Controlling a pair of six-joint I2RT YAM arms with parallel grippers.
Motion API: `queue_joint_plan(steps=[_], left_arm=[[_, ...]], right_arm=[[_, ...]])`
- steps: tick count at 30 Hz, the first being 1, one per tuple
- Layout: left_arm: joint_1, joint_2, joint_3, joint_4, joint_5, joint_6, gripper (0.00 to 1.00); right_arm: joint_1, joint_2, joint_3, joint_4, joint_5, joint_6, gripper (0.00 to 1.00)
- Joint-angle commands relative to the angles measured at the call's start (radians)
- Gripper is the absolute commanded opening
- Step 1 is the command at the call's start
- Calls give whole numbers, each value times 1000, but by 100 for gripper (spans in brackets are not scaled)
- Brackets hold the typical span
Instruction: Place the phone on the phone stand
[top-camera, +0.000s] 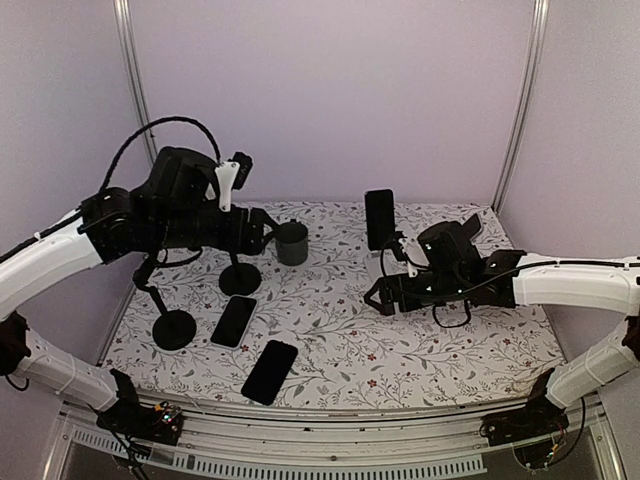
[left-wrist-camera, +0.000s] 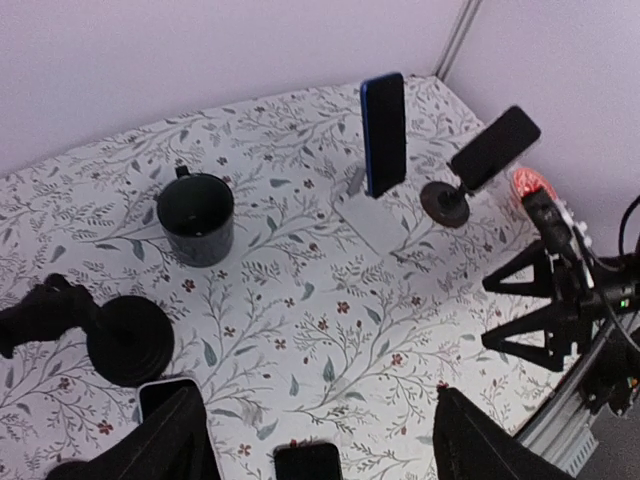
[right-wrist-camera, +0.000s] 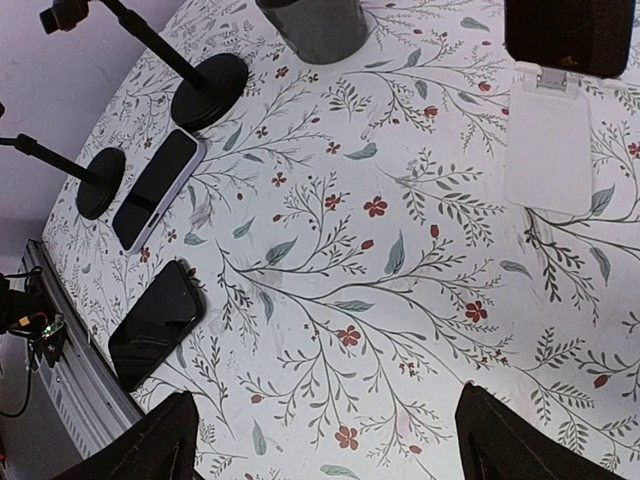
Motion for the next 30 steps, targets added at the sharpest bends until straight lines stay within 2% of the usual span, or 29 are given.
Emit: queue_joint_plan(steps=[1,8,11,13,15,18,21,25,30], left_arm=[[130,16,40,-118,-65,55,80],[358,0,1,-48,103,124,88],[461,-1,-21,-31,209,145,85],[526,-3,-57,-15,300,168,80],[559,-18,-100,12,317,195,73],[615,-42,-150,48,329,222,70],[669,-53,-197,101,398,238,67],[681,-33,-223,159,509,309,62],[688,-2,-227,175,536,359,52]], right_arm=[[7,23,40,52,-62,-7,91],[7,1,12,57,-71,0,89],[6,-16,-2,53,-71,0,89],[7,-23,-5,46,-72,0,89],[6,-26,-7,45,-73,1,89],[5,-24,1,39,-84,0,89],[6,-19,23,30,-107,-2,88],[7,-4,39,22,-112,-24,88],[6,5,47,16,-126,-37,88]])
